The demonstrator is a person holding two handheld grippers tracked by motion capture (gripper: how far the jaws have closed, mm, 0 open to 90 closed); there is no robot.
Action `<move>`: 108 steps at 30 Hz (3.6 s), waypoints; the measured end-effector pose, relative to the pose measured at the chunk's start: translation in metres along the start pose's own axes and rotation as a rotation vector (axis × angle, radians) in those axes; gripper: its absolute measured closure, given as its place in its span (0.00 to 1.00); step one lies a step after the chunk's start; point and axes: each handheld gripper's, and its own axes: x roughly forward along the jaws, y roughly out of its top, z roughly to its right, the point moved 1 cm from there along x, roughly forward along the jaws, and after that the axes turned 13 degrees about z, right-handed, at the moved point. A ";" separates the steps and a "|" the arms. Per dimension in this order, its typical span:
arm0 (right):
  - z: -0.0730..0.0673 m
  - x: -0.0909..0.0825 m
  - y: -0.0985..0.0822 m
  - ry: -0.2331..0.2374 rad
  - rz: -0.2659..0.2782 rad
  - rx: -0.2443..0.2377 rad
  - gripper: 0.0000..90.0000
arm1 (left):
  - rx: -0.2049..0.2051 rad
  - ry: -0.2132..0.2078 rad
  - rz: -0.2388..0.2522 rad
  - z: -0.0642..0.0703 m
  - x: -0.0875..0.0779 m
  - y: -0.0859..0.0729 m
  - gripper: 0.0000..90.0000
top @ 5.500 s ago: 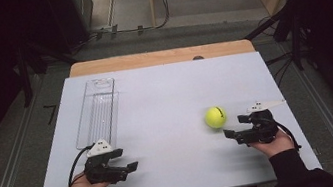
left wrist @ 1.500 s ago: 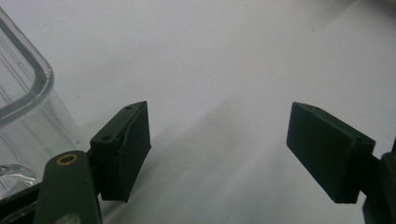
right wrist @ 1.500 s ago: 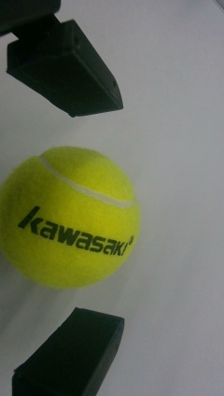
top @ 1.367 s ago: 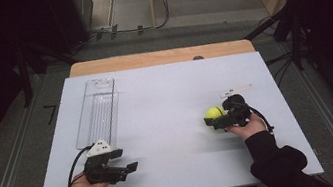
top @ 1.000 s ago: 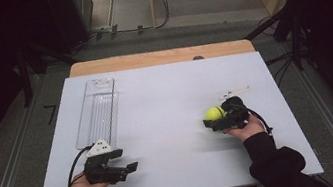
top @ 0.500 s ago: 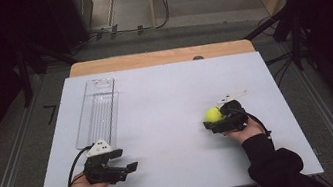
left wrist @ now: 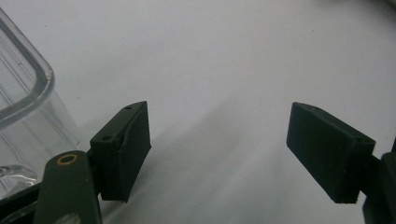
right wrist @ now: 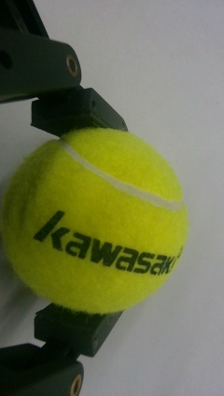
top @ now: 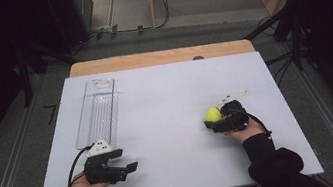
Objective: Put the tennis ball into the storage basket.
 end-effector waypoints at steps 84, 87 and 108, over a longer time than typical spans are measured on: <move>-0.063 -0.007 0.039 0.199 0.096 -0.094 0.26 | 0.004 0.002 -0.002 0.000 0.000 0.000 0.25; -0.065 -0.005 0.042 0.205 0.094 -0.086 0.27 | 0.002 0.003 -0.001 -0.001 0.000 0.000 0.25; -0.083 0.009 0.062 0.244 0.098 -0.113 0.27 | 0.001 0.009 0.000 -0.001 0.000 0.000 0.25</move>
